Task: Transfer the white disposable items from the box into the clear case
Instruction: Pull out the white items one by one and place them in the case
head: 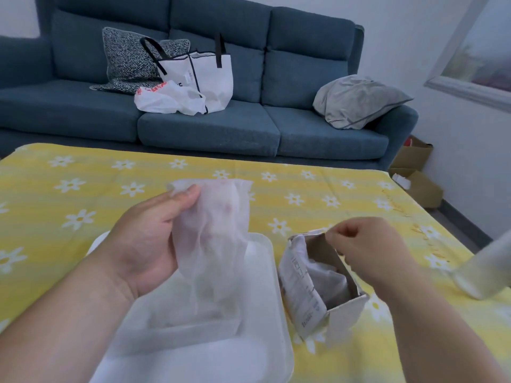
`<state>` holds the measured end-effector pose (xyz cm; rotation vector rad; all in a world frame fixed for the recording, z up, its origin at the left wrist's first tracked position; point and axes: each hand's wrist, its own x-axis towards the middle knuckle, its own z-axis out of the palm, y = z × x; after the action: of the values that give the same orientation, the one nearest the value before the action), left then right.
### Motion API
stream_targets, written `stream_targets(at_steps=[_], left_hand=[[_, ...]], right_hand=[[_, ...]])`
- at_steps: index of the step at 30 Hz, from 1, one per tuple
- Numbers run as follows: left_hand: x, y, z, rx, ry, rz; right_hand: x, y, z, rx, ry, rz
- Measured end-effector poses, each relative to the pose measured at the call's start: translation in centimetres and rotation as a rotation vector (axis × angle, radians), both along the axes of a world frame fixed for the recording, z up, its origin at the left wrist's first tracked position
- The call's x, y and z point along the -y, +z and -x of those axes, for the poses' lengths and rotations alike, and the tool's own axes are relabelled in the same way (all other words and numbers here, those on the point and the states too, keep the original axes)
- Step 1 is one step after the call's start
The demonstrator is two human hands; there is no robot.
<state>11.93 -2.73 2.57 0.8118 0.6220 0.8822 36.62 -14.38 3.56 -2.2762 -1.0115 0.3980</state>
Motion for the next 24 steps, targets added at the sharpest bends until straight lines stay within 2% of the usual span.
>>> stream_targets(at_steps=[3, 6, 9, 12, 14, 16, 19, 21, 24], left_hand=[[0.2, 0.1, -0.3, 0.022, -0.027, 0.026], [0.2, 0.1, -0.4, 0.021, -0.035, 0.057], [0.2, 0.1, -0.3, 0.02, -0.055, 0.092], [-0.1, -0.1, 0.1, 0.041, -0.086, 0.104], [-0.3, -0.1, 0.4, 0.027, -0.116, 0.083], [-0.4, -0.2, 0.6, 0.009, -0.138, 0.068], [-0.4, -0.4, 0.7, -0.025, -0.123, 0.057], [-0.4, -0.5, 0.6, -0.067, -0.076, 0.037], [-0.1, -0.4, 0.5, -0.125, -0.028, -0.054]], right_hand=[[-0.2, -0.3, 1.0, 0.134, 0.107, 0.287], [-0.4, -0.9, 1.5, 0.133, 0.146, 0.438], [-0.9, -2.3, 1.1, 0.244, 0.142, 0.554], [-1.2, -1.9, 1.1, 0.281, 0.081, 0.418], [-1.1, -0.7, 1.1, 0.218, 0.06, 0.12], [-0.9, 0.6, 1.6, 0.001, 0.094, -0.226], [-0.6, 2.0, 2.8, -0.658, 0.173, -0.582], [-0.6, 2.6, 3.4, -1.006, 0.198, -0.644], [-0.3, 3.4, 4.4, -1.207, 0.24, -0.551]])
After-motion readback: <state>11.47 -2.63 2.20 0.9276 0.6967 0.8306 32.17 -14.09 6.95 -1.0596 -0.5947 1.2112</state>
